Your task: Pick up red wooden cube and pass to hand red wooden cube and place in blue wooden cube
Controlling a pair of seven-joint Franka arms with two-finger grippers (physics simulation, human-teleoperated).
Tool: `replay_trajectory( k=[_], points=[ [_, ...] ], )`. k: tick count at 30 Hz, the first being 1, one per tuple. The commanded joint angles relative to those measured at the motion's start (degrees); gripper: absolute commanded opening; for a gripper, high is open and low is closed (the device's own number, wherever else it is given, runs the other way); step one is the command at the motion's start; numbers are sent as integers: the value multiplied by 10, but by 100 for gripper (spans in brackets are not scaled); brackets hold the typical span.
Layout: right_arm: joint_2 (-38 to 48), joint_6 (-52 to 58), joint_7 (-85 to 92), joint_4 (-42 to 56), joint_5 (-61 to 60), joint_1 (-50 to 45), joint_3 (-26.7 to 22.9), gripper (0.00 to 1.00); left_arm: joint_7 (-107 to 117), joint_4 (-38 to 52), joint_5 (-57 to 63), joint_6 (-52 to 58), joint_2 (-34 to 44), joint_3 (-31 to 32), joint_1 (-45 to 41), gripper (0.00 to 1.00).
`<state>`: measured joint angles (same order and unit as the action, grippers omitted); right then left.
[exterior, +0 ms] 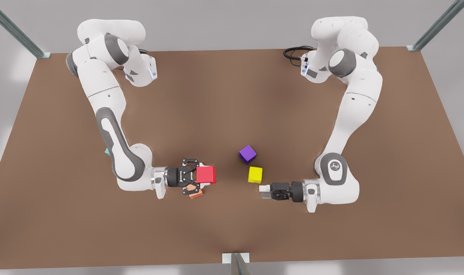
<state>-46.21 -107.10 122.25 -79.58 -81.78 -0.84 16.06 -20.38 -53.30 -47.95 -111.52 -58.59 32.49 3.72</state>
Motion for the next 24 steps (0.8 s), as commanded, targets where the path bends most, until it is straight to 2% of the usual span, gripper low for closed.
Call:
replay_trajectory(
  k=[1, 2, 4, 6, 7, 8, 9, 12, 14, 21, 24],
  points=[
    [11, 65, -176, 32, 281, 51, -1, 65, 212, 12, 419, 263, 83, -4, 13, 100],
    [11, 80, -233, 49, 397, 61, -2, 65, 267, 13, 638, 356, 117, 20, 4, 100],
    [50, 79, -309, 38, 550, 62, -12, 66, 293, 14, 671, 419, 173, 19, 43, 100],
    [142, 80, -466, -23, 694, 64, -16, 66, 295, 10, 669, 471, 212, 13, 62, 100],
    [175, 66, -508, -54, 758, 66, -18, 66, 292, -65, 619, 439, 303, -103, 4, 100],
    [198, 59, -538, -72, 788, 67, -21, 66, 292, -202, 515, 329, 400, -320, -141, 100],
    [234, 53, -587, -101, 852, 67, -29, 66, 290, -269, 504, 288, 444, -399, -208, 100],
    [303, -79, -612, -239, 908, 73, -81, 66, 291, -261, 488, 290, 420, -394, -211, 100],
    [308, -160, -611, -291, 909, 73, -103, 66, 291, -254, 481, 290, 407, -391, -208, 100],
    [325, -312, -613, -427, 903, 94, -108, 66, 293, -252, 457, 291, 405, -390, -208, 100],
    [330, -321, -613, -450, 903, 98, -108, 66, 293, -251, 457, 292, 404, -390, -208, 100]
  ],
)
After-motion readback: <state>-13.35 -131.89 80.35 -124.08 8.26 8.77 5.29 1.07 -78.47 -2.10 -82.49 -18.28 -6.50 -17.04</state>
